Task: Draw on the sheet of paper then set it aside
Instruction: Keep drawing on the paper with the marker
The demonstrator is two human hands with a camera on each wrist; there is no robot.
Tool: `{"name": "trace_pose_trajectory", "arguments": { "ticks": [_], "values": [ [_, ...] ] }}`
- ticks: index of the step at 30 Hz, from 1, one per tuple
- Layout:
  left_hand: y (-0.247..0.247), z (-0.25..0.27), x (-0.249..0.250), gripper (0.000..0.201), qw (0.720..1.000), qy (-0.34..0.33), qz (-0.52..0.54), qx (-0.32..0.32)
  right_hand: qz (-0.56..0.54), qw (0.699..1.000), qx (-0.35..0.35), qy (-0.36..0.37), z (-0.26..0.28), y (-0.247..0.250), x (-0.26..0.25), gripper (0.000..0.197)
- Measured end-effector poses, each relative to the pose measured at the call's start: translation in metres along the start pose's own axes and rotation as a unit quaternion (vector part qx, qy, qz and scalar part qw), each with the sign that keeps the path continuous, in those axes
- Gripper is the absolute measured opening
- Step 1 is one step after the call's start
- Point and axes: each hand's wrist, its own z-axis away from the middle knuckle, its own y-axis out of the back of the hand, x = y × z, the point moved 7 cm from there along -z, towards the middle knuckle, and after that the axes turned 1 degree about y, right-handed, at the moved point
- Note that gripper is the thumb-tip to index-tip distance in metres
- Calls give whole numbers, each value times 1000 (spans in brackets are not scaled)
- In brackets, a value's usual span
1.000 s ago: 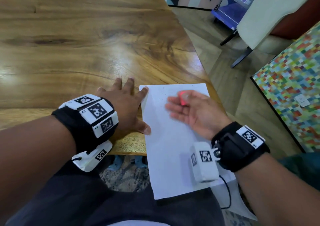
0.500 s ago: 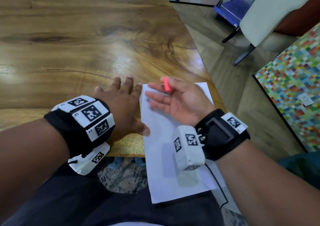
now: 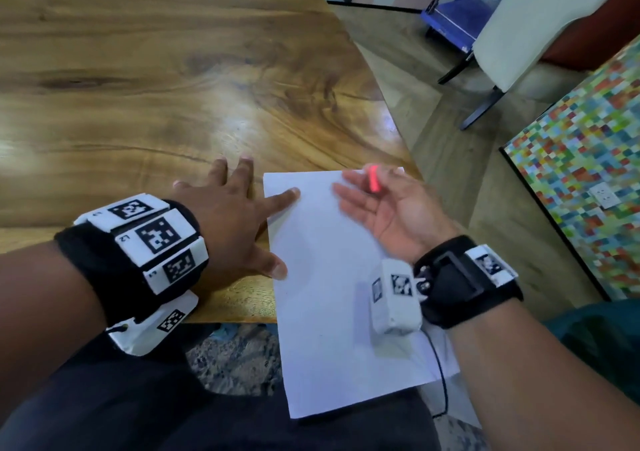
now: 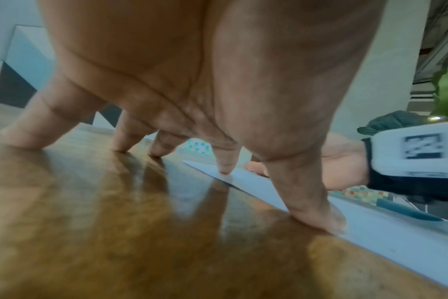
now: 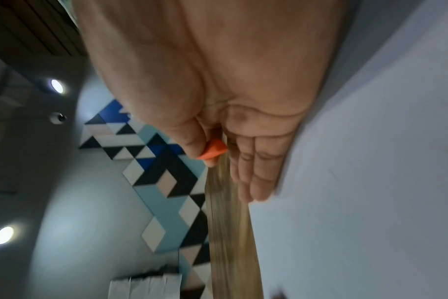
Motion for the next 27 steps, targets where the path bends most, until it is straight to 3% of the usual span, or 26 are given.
{"name": "trace_pose_trajectory", "arguments": {
  "ticks": [4, 8, 14, 16, 20, 22, 24, 27],
  "values": [
    [7, 3, 3, 116, 999, -2, -29, -21, 1, 990, 125, 58, -7, 53, -46, 10],
    [20, 4, 23, 111, 997, -39, -69, -22, 44, 991, 116, 44, -2, 54, -50, 15],
    [30, -11, 86, 112, 990, -133, -36, 27, 56, 989, 126, 49, 3, 49, -50, 12],
    [26, -17, 92, 117, 990, -139, -27, 25, 70, 993, 91, 28, 9, 38, -45, 9],
    [20, -20, 90, 124, 989, -144, -34, 25, 87, 992, -49, -82, 20, 12, -20, 15],
    [18, -20, 89, 125, 989, -144, -32, 25, 80, 995, -14, -65, 10, 24, -29, 12],
    [18, -20, 88, 126, 989, -141, -25, 24, 83, 994, 71, -3, 0, 44, -53, 7],
    [19, -21, 86, 128, 990, -138, -19, 28, 212, 970, 104, 57, -6, 55, -77, 10]
  ]
}}
